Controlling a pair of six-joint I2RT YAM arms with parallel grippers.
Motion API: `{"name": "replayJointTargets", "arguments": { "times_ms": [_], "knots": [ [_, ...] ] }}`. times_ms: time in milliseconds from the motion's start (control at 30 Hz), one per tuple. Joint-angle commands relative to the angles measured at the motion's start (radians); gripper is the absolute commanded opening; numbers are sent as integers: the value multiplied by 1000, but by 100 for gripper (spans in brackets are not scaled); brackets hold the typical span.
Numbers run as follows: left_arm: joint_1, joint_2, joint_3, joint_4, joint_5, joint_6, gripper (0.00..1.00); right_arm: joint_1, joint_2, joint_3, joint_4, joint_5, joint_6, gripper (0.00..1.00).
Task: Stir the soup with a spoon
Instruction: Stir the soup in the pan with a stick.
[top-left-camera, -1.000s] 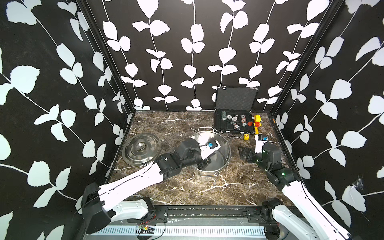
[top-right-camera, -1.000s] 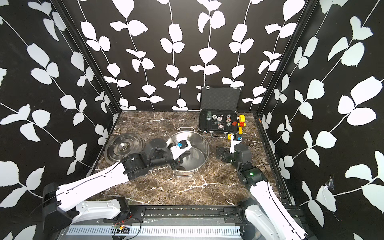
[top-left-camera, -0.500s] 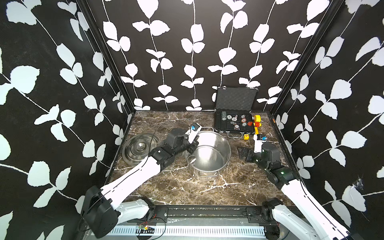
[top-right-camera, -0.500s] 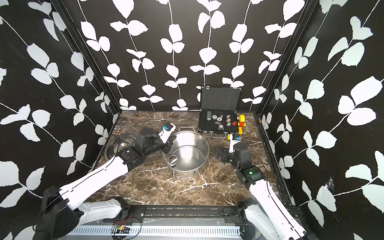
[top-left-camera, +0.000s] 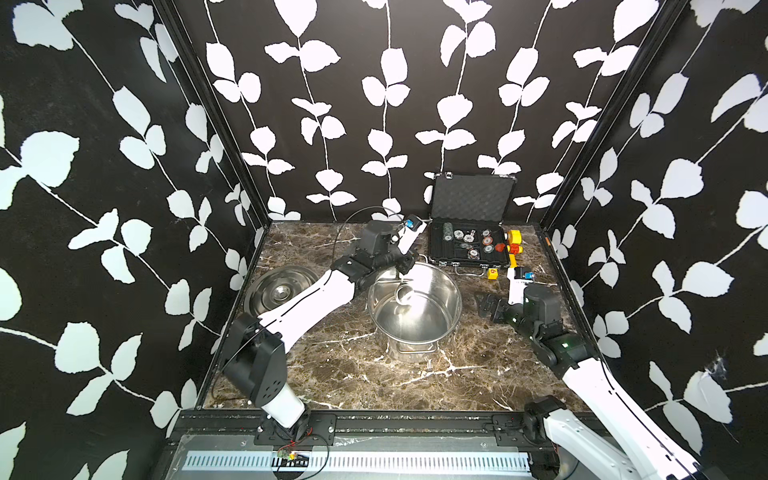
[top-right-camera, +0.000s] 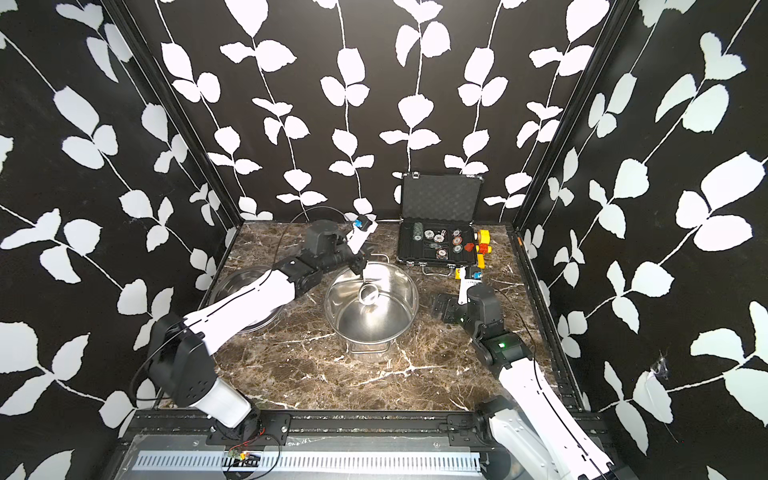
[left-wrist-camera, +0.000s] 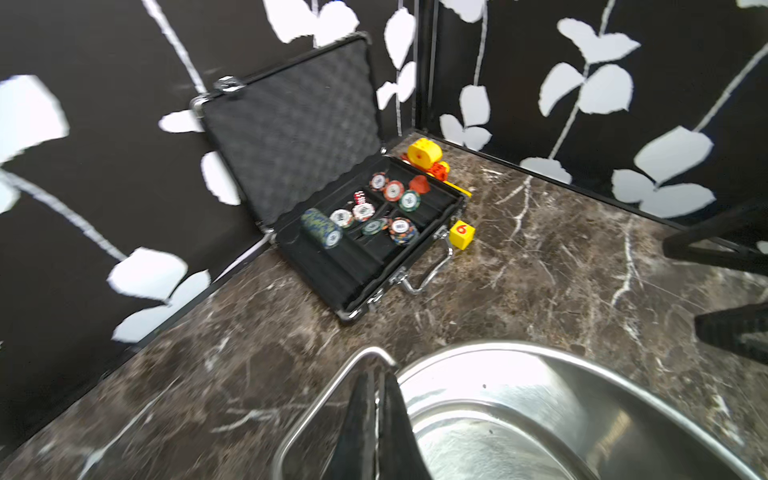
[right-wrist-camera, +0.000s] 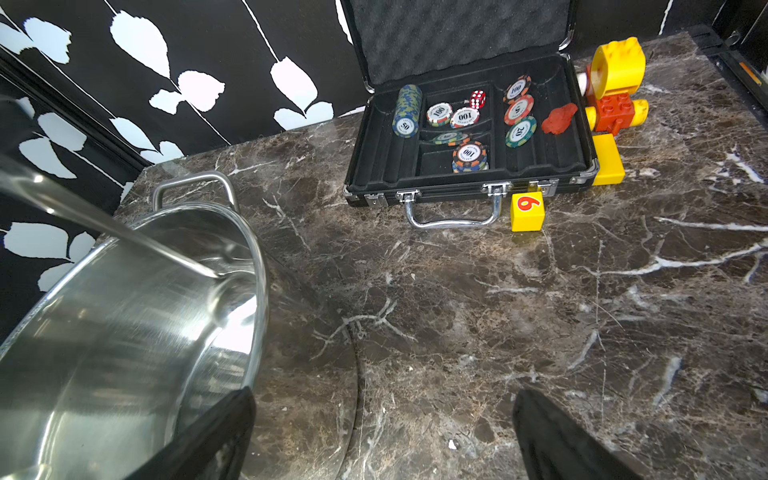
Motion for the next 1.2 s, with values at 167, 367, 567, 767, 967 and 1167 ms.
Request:
{"name": "replayJointTargets", "arguments": {
  "times_ms": [167, 367, 567, 767, 967, 1167],
  "knots": [
    [-174, 92, 191, -96, 107, 132, 0, 6, -39, -22, 13, 23, 1, 99],
    [-266, 65, 173, -166, 126, 181, 0, 6, -49, -28, 8, 24, -4, 99],
    [-341, -26, 72, -210, 157, 218, 0, 6, -36, -27, 25, 14, -4, 99],
    [-363, -139, -69, -212, 115, 181, 0, 7, -12, -25, 46, 0, 8, 99],
    [-362, -281, -197, -212, 6, 155, 0, 6, 12, -14, 53, -6, 3, 99],
    [-303, -382, -277, -225, -42, 127, 0, 7, 43, -2, 69, -26, 11, 99]
  ]
}}
